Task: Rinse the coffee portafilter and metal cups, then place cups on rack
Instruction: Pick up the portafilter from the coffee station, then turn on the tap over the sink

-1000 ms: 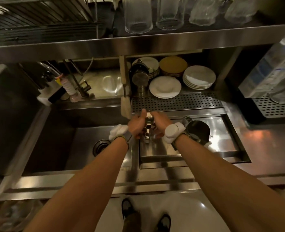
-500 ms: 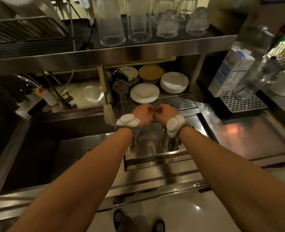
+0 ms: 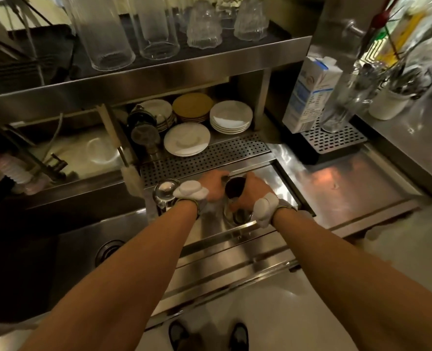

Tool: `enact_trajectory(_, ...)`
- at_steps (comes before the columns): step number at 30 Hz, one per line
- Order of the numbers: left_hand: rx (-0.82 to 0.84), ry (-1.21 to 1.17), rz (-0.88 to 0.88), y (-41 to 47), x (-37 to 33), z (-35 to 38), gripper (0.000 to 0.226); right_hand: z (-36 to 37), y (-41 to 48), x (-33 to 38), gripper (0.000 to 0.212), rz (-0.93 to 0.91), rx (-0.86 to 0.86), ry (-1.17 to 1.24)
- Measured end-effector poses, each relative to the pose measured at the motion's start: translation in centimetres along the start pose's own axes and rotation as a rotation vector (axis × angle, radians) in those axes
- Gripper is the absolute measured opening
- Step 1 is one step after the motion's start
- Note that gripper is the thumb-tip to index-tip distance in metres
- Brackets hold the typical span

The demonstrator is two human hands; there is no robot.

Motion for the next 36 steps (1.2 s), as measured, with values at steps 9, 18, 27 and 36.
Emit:
enact_trajectory(9, -0.36, -0.052, -0.044, -4.1, 3.0, -9.3, 0.037, -4.9, -1.6, 9.8, 0.081, -0.229, -0.074, 0.193)
enact_trajectory(18, -0.626, -0.056, -0.273, -15.0, 15.4, -15.8, 0.021, 2.2, -2.5, 23.3, 0.085, -0.448, 0.042, 0.333)
enact_trajectory(27, -0.374, -0.195, -0.445, -23.7, 30.9, -11.0, 0.036, 19.9, -3.0, 30.6, 0.096, -0.347, 0.266, 0.365)
enact_trajectory(36, -0.306, -0.271, -0.514, -24.9, 41.0, -9.5, 0.048, 27.7, -0.4, 32.0, 0.091, -0.23, 0.303, 0.428)
Point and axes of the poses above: each hand's wrist, its own y-axis towards the middle knuckle, its own z-axis out of the palm, x = y × z, the point moved 5 cm from there along y, towards the middle knuckle, and after that the axes turned 6 degrees about y, right-handed, at the moved point
